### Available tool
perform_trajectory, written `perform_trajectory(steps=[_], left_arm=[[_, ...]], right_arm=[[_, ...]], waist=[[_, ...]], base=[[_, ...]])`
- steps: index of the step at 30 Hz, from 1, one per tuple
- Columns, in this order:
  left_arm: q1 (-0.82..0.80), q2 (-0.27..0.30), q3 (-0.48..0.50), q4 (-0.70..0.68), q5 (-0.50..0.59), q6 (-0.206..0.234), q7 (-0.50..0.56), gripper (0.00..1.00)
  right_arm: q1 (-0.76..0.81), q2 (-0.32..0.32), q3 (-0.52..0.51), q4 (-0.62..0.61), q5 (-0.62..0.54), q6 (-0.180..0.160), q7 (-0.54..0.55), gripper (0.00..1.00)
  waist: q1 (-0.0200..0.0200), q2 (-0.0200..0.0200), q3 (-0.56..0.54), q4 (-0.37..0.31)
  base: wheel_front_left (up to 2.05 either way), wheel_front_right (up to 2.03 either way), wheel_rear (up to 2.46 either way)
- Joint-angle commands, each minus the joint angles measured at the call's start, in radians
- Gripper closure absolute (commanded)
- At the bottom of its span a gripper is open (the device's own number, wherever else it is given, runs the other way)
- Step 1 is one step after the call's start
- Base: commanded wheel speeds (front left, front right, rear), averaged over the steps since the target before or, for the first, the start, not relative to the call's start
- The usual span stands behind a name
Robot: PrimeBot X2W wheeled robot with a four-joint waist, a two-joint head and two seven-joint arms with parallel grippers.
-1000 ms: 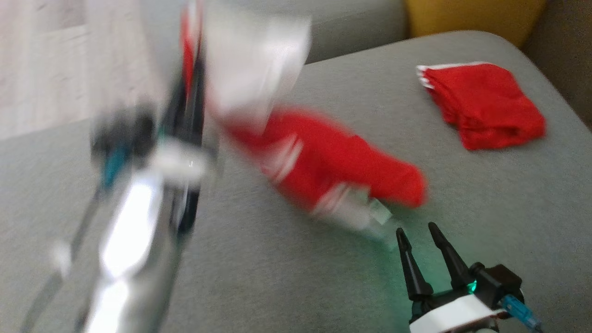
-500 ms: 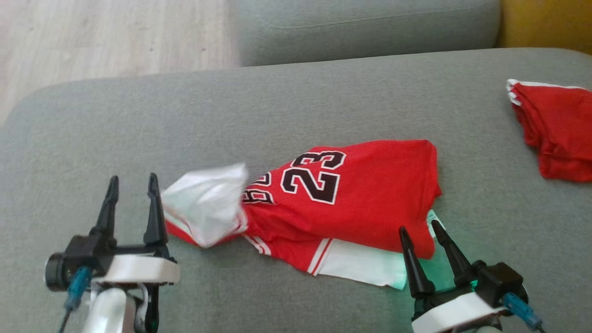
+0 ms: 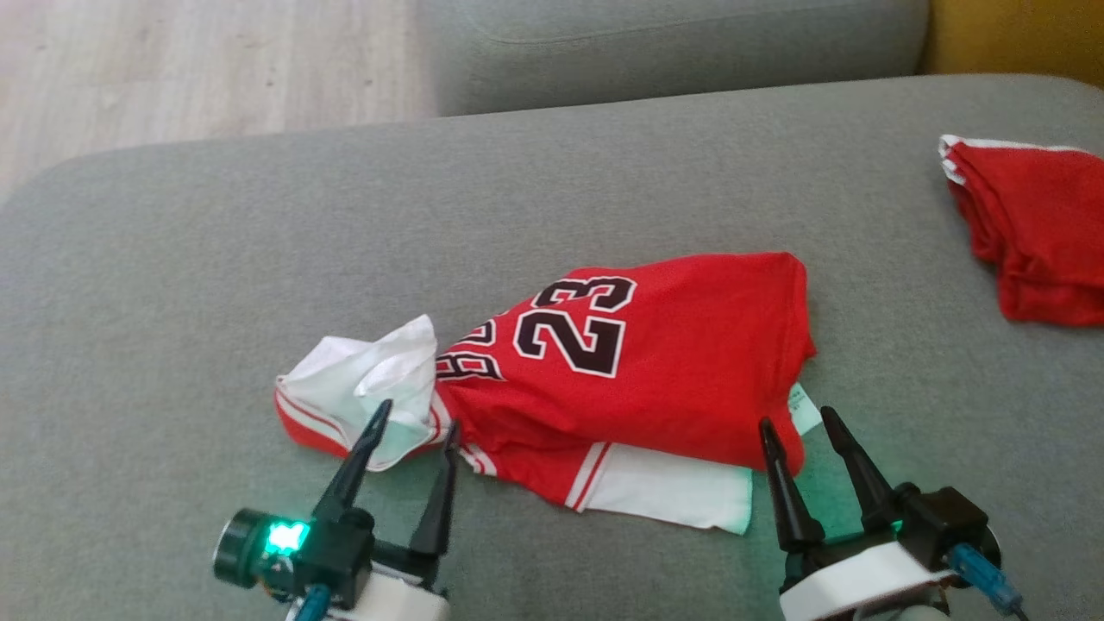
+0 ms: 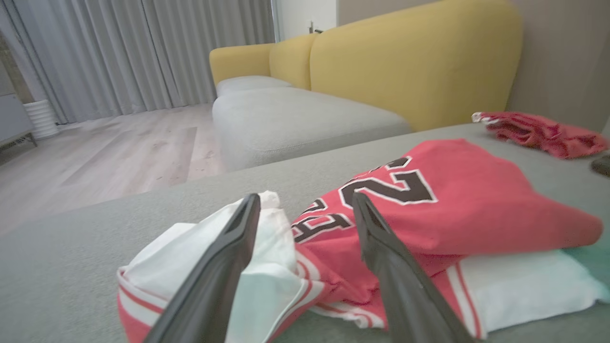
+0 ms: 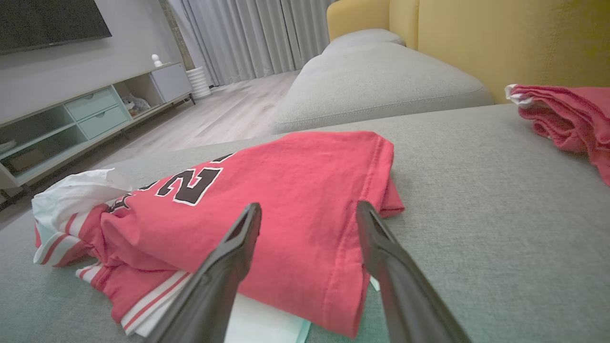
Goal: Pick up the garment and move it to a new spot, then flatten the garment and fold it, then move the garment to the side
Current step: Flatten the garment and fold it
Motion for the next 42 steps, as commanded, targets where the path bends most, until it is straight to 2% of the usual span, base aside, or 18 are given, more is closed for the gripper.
perform_trajectory(steps=[1, 5, 7, 10, 13, 14, 16, 18, 20, 21, 23, 26, 29, 34, 42], left_arm=[[-0.057, 0.006, 0.034, -0.007, 0.020, 0.026, -0.006, 0.00], [-0.119, 0.032, 0.074, 0.063, 0.045, 0.096, -0.006, 0.00], [-0.146, 0.058, 0.089, 0.092, 0.049, 0.107, -0.006, 0.00], [-0.179, 0.105, 0.113, 0.122, 0.031, 0.084, -0.006, 0.00], [-0.214, 0.179, 0.116, 0.150, 0.031, 0.030, -0.006, 0.00], [-0.214, 0.179, 0.116, 0.150, 0.031, 0.030, -0.006, 0.00], [-0.249, 0.238, 0.093, 0.171, 0.030, -0.029, 0.018, 0.00], [-0.293, 0.299, 0.048, 0.176, 0.015, -0.061, 0.077, 0.00], [-0.348, 0.363, -0.016, 0.160, -0.013, -0.069, 0.143, 0.00], [-0.400, 0.441, -0.143, 0.131, -0.096, -0.070, 0.228, 0.00], [-0.462, 0.531, -0.273, 0.082, -0.202, -0.071, 0.319, 0.00], [-0.565, 0.645, -0.411, 0.005, -0.361, -0.071, 0.444, 0.00], [-0.651, 0.728, -0.504, -0.031, -0.473, -0.071, 0.547, 0.00], [-0.724, 0.801, -0.600, -0.048, -0.625, -0.071, 0.659, 0.00], [-0.774, 0.850, -0.669, -0.056, -0.735, -0.071, 0.705, 0.00]], right_arm=[[-0.036, -0.005, 0.022, -0.031, -0.006, -0.001, -0.007, 0.00], [-0.028, -0.005, 0.021, -0.029, -0.009, -0.001, -0.007, 0.00], [-0.026, -0.005, 0.020, -0.029, -0.010, -0.001, -0.007, 0.00], [-0.026, -0.005, 0.019, -0.030, -0.008, -0.001, -0.007, 0.00], [-0.022, -0.005, 0.018, -0.031, -0.006, -0.001, -0.007, 0.00], [-0.022, -0.005, 0.018, -0.031, -0.006, -0.001, -0.007, 0.00], [-0.020, -0.005, 0.020, -0.032, -0.005, -0.001, -0.007, 0.00], [-0.021, -0.005, 0.023, -0.030, -0.004, -0.001, -0.007, 0.00], [-0.026, -0.005, 0.027, -0.027, -0.002, -0.001, -0.007, 0.00], [-0.031, -0.005, 0.034, -0.025, 0.000, -0.001, -0.007, 0.00], [-0.036, -0.005, 0.039, -0.025, 0.003, -0.001, -0.007, 0.00], [-0.045, -0.005, 0.045, -0.025, 0.008, -0.001, -0.007, 0.00], [-0.057, -0.005, 0.049, -0.026, 0.016, -0.001, -0.007, 0.00], [-0.071, -0.005, 0.052, -0.029, 0.028, -0.001, -0.007, 0.00], [-0.080, -0.005, 0.048, -0.032, 0.038, -0.001, -0.007, 0.00]], waist=[[0.0000, 0.0000, 0.005, -0.013], [0.0000, 0.0000, 0.007, -0.037], [0.0000, 0.0000, 0.009, -0.048], [0.0000, 0.0000, 0.012, -0.061], [0.0000, 0.0000, 0.012, -0.066], [0.0000, 0.0000, 0.012, -0.066], [0.0000, 0.0000, 0.014, -0.070], [0.0000, 0.0000, 0.016, -0.074], [0.0000, 0.0000, 0.019, -0.081], [0.0000, 0.0000, 0.021, -0.091], [0.0000, 0.0000, 0.026, -0.102], [0.0000, 0.0000, 0.038, -0.121], [0.0000, 0.0000, 0.052, -0.143], [0.0000, 0.0000, 0.071, -0.175], [0.0000, 0.0000, 0.091, -0.195]], base=[[0.00, 0.00, 0.00], [0.00, 0.00, 0.00], [0.00, 0.00, 0.00], [0.00, 0.00, 0.00], [0.00, 0.00, 0.00], [0.00, 0.00, 0.00], [0.00, 0.00, 0.00], [0.00, 0.00, 0.00], [0.00, 0.00, 0.00], [0.00, 0.00, 0.00], [0.00, 0.00, 0.00], [0.00, 0.00, 0.00], [0.00, 0.00, 0.00], [0.00, 0.00, 0.00], [0.00, 0.00, 0.00]])
